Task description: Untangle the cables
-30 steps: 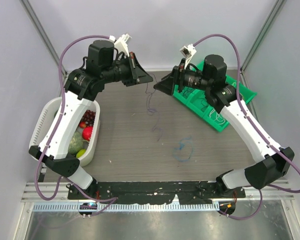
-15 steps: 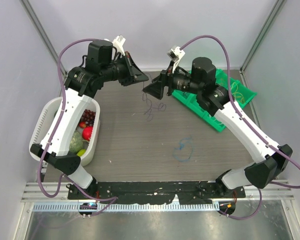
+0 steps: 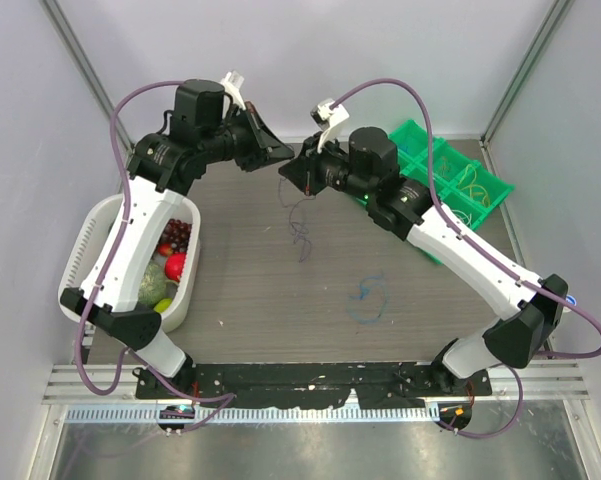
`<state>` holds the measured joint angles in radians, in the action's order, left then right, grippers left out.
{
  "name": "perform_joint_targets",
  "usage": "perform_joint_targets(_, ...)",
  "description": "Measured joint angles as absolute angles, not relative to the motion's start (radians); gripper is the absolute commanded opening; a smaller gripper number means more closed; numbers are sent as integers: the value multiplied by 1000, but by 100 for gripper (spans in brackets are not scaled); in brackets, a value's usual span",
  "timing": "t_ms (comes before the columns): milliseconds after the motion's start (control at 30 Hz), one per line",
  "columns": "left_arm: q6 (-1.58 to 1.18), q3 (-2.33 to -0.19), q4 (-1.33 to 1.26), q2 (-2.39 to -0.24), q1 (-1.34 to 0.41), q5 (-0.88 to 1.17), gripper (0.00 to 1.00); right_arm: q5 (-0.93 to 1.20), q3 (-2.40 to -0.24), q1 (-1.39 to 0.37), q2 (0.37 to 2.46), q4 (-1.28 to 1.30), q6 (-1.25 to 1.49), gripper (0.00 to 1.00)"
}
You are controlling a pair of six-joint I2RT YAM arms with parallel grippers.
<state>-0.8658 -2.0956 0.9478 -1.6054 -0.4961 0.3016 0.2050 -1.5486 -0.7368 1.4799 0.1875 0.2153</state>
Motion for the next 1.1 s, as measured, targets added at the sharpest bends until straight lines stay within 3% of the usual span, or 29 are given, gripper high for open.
perform_joint_targets(67,-873,-2094,940,-1604,-495,294,0,188,-1549,-737,1480,186,225,1)
perform_joint_targets(100,-876,-2091,935,-1603,-495,291,5,184,-1548,-737,1480,182,228,1)
perform_joint_targets(167,-879,-2081,924,-1599,-489,287,33,168,-1541,-738,1480,173,239,1)
perform_joint_targets(233,-865,-2069,925,-1589,-479,283,56,150,-1526,-738,1480,156,249,1)
perform_joint_targets(367,-826,-1985,920,-1518,-432,224,75,138,-1496,-698,1480,126,283,1)
perform_joint_targets(733,-720,-1743,861,-1211,-393,96,77,112,-1515,-338,1581,92,392,1)
perform_joint_targets(1100,-668,-1707,842,-1244,-393,150,77,112,-1700,-175,1832,81,395,1)
